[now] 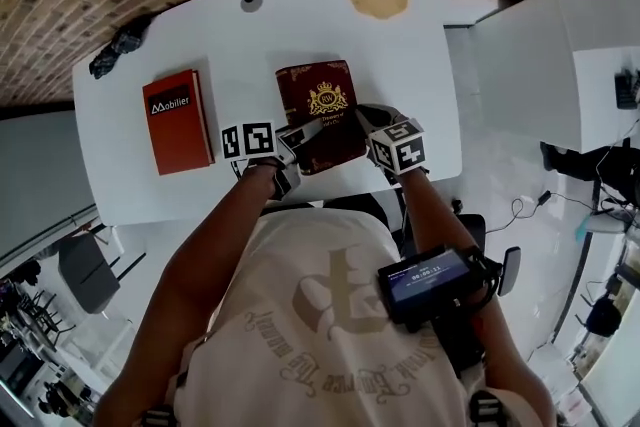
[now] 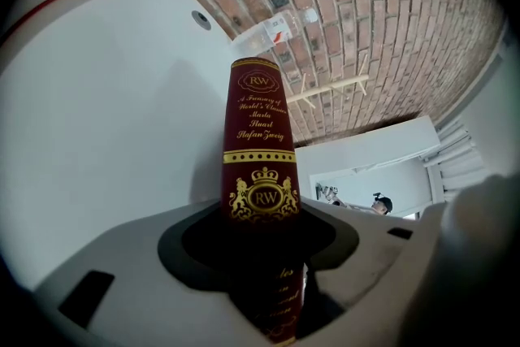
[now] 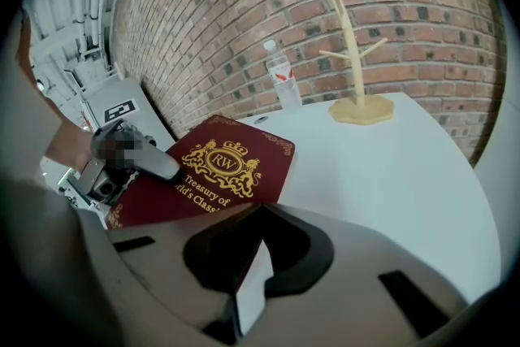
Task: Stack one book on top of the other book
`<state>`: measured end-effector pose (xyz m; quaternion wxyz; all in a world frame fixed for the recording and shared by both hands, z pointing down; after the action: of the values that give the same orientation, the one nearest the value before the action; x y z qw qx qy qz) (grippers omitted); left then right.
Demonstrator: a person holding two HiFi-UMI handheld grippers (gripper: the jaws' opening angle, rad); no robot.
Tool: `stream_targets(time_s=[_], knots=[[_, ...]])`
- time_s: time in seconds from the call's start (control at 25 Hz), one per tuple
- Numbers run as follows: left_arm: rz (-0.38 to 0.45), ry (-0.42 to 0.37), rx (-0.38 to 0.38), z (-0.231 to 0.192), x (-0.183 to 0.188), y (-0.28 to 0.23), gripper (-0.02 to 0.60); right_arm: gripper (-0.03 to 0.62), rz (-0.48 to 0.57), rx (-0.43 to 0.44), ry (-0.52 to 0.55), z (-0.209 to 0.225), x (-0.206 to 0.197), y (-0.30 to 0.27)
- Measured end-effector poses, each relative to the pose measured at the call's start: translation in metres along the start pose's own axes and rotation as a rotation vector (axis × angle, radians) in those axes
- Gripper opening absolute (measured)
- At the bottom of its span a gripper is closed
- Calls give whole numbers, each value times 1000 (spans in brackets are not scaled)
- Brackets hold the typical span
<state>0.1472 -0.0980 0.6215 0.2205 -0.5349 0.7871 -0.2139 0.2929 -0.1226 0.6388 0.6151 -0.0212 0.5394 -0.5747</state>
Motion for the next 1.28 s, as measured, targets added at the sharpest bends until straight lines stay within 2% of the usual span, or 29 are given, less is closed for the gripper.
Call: stream_targets(time_s=[0.4, 0.84, 1.08, 1.28], knots=[[25, 12, 2, 3, -9, 4, 225, 21, 8, 8, -11, -2, -5, 3], [93, -6, -42, 15, -9, 18, 225, 21, 89, 24, 13, -10, 15, 17], [150, -5, -46, 20, -8, 35, 225, 21, 147, 50, 45, -21, 33, 32], [236, 12, -36, 15, -1, 64, 226, 21, 218, 98, 64, -36, 53, 39]])
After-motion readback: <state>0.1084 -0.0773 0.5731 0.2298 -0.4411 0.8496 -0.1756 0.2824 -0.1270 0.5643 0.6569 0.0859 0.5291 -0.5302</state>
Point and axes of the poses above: the fingertips, and each gripper's own axes: y backward along the fingers, z to its right, x out of its top, the point moved 4 cm from there along y, backward along the fingers, and after that the axes turned 4 degrees about x, right-handed, at the moved point
